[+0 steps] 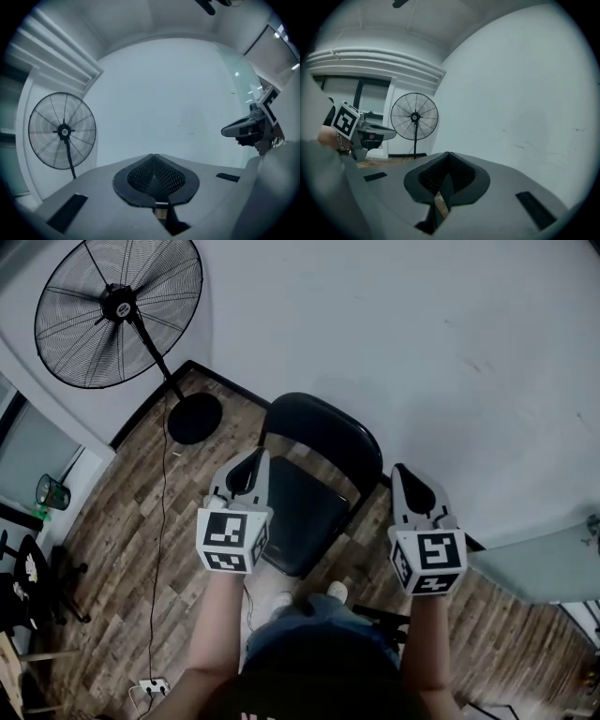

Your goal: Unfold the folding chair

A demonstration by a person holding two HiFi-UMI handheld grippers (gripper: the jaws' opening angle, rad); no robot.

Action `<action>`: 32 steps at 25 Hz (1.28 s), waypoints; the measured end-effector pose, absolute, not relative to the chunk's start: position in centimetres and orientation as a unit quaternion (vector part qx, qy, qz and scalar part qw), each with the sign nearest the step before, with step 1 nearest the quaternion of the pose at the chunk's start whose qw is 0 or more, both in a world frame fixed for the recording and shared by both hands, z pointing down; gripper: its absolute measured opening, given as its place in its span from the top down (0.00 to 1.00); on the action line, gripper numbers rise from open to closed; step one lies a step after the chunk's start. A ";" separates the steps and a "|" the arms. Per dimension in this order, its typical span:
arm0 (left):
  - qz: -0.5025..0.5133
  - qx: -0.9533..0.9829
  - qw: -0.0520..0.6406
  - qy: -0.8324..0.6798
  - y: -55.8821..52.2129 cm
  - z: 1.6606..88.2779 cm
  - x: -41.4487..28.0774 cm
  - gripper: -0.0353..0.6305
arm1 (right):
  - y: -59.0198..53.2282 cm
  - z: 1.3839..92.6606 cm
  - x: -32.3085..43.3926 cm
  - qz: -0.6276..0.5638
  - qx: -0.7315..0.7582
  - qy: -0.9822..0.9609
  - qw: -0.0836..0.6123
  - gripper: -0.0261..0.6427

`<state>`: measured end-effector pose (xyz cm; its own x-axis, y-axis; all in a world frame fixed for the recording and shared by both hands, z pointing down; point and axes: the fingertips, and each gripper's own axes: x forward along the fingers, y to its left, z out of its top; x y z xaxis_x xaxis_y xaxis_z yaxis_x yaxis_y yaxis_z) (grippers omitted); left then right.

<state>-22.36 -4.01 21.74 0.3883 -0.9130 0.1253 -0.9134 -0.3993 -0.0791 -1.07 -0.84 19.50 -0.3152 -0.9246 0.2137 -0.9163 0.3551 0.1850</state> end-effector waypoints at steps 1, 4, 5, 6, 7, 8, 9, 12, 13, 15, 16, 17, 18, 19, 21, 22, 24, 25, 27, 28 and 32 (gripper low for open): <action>0.074 0.834 -0.017 -0.547 -4.0 20.9 -22.2 0.94 | -0.9 19.0 -1.0 -0.021 0.569 -0.811 0.137 0.96; 0.072 0.835 -0.067 -0.541 -4.0 18.7 -21.7 0.94 | -1.1 17.5 -0.9 -0.039 0.572 -0.810 0.123 0.96; 0.071 0.834 -0.081 -0.540 -3.9 18.0 -21.6 0.94 | -1.1 17.0 -0.9 -0.044 0.572 -0.810 0.120 0.96; 0.069 0.834 -0.093 -0.540 -3.9 17.4 -21.4 0.94 | -1.1 16.6 -0.9 -0.048 0.573 -0.810 0.117 0.96; 0.068 0.833 -0.103 -0.540 -3.9 16.8 -21.3 0.94 | -1.1 16.2 -0.9 -0.052 0.573 -0.810 0.115 0.96; 0.068 0.831 -0.113 -0.540 -3.9 16.4 -21.3 0.94 | -1.1 16.0 -0.9 -0.056 0.573 -0.809 0.114 0.96; 0.070 0.829 -0.121 -0.541 -3.9 16.2 -21.3 0.94 | -1.1 15.8 -0.9 -0.058 0.574 -0.809 0.114 0.96; 0.074 0.825 -0.134 -0.544 -4.0 15.8 -21.6 0.94 | -1.1 15.5 -1.2 -0.067 0.574 -0.808 0.114 0.96; 0.074 0.824 -0.136 -0.545 -4.1 15.7 -21.7 0.94 | -1.1 15.4 -1.3 -0.069 0.574 -0.808 0.114 0.96; 0.073 0.822 -0.139 -0.547 -4.1 15.5 -22.1 0.94 | -1.1 15.3 -1.4 -0.072 0.573 -0.808 0.114 0.96; 0.070 0.821 -0.139 -0.549 -4.1 15.4 -22.2 0.94 | -1.1 15.2 -1.4 -0.073 0.574 -0.808 0.114 0.96; 0.067 0.821 -0.140 -0.550 -4.1 15.3 -22.3 0.94 | -1.0 15.1 -1.3 -0.075 0.574 -0.807 0.113 0.96; 0.066 0.820 -0.141 -0.550 -4.0 15.3 -22.4 0.94 | -1.0 15.0 -1.3 -0.077 0.575 -0.807 0.113 0.96; 0.066 0.820 -0.144 -0.550 -4.0 15.2 -22.5 0.94 | -1.0 15.0 -1.3 -0.078 0.575 -0.807 0.112 0.96; 0.065 0.819 -0.149 -0.550 -3.8 15.1 -22.7 0.94 | -0.8 14.9 -1.3 -0.081 0.575 -0.806 0.112 0.96; 0.064 0.818 -0.150 -0.551 -3.7 15.0 -22.9 0.94 | -0.8 14.9 -1.4 -0.082 0.575 -0.806 0.112 0.96; 0.060 0.817 -0.152 -0.554 -3.5 14.8 -23.1 0.94 | -0.6 15.0 -1.5 -0.084 0.575 -0.806 0.112 0.96; 0.057 0.816 -0.152 -0.555 -3.5 14.7 -23.1 0.94 | -0.6 15.0 -1.5 -0.085 0.575 -0.806 0.112 0.96; 0.054 0.815 -0.155 -0.556 -3.5 14.5 -23.0 0.94 | -0.6 14.9 -1.3 -0.087 0.575 -0.805 0.112 0.96; 0.054 0.815 -0.157 -0.556 -3.5 14.4 -23.0 0.94 | -0.6 14.8 -1.2 -0.088 0.576 -0.805 0.113 0.96; 0.064 0.814 -0.161 -0.555 -3.5 14.6 -22.8 0.94 | -0.5 14.6 -0.7 -0.089 0.581 -0.801 0.112 0.96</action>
